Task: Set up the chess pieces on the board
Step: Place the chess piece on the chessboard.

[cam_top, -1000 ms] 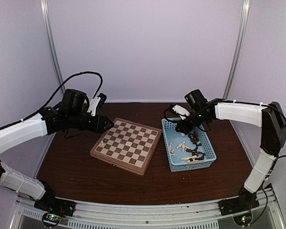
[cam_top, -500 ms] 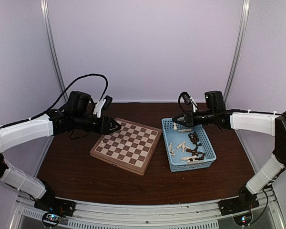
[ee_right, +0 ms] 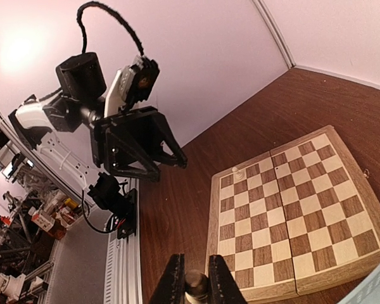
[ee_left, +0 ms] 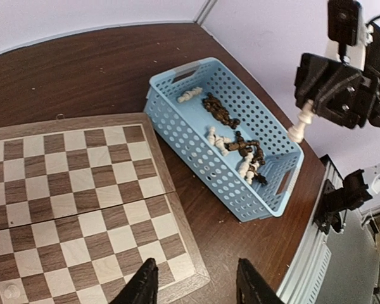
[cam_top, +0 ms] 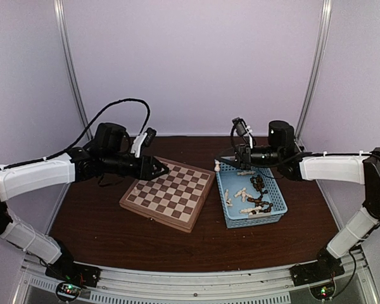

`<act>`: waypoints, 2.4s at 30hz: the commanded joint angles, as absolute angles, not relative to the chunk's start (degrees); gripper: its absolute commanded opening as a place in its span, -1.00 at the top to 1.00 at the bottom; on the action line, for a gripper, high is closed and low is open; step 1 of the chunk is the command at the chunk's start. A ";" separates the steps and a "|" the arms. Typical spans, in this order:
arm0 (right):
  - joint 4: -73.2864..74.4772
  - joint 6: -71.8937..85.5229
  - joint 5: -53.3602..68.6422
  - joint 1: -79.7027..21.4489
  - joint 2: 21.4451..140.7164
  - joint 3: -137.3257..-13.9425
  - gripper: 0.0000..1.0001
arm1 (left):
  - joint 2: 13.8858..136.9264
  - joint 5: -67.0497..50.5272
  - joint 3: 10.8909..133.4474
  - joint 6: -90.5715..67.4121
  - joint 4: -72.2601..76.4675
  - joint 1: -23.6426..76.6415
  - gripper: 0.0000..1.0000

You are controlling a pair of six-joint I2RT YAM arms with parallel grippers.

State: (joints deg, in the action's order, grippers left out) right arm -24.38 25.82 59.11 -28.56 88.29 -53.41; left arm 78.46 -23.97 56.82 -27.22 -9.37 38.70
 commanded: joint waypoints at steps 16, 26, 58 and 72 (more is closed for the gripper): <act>-34.16 12.36 20.04 -54.19 104.48 -60.12 0.87 | 66.83 -18.46 48.04 -37.43 -17.39 19.62 0.22; -39.06 10.08 11.25 -57.86 114.75 -61.87 0.83 | 63.02 -17.07 45.77 -34.75 -18.95 19.60 0.21; -31.98 7.47 6.62 -58.36 120.46 -67.09 0.47 | 64.03 -19.27 46.00 -32.37 -19.36 19.60 0.19; -26.59 8.70 6.81 -58.23 110.93 -65.73 -0.12 | 68.05 -22.25 48.83 -29.64 -22.00 22.02 0.11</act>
State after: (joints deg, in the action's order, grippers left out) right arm -29.23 8.25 7.31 -57.91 116.84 -66.06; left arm 66.46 -21.10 46.52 -31.99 -20.88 20.16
